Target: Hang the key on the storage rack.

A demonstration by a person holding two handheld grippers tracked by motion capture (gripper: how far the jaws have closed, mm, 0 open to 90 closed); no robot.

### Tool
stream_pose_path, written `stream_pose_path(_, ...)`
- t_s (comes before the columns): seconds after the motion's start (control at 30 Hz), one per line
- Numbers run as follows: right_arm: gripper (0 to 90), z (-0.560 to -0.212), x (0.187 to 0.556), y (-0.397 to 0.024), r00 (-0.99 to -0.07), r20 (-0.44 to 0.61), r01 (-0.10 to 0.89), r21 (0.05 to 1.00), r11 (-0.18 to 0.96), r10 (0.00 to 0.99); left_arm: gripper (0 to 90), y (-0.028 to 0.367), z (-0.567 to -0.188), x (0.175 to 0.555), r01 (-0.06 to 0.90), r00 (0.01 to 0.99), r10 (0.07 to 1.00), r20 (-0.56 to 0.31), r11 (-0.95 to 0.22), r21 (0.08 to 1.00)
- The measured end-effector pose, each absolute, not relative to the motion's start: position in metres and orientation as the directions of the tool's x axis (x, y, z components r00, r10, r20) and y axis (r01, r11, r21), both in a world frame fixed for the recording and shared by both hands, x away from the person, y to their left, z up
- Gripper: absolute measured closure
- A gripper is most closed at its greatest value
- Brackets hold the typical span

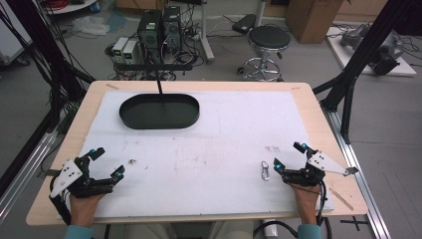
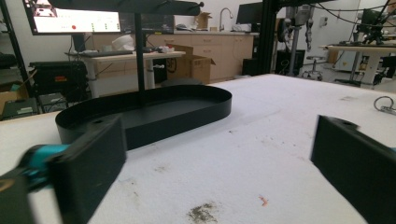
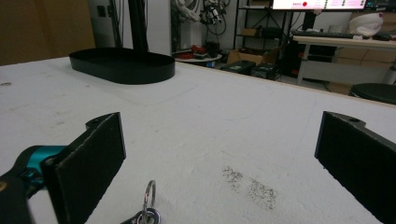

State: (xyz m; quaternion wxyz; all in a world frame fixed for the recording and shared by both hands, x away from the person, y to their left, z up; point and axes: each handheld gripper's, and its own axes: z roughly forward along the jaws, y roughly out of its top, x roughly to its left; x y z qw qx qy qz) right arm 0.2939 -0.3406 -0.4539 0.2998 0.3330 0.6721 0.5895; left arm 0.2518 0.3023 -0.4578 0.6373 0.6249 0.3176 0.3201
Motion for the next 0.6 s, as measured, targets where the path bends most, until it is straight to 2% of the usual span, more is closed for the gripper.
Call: stream_pose_path(0.6, 1.0, -0.4532, 0.2922, -0.3388, -0.593, -0.021, 0.09, 0.992, 0.092, 0.805, 1.7, 0.3028, -0.4576, 0.252, -0.007, 0.581, 0.814, -0.011, 0.019, 1.0)
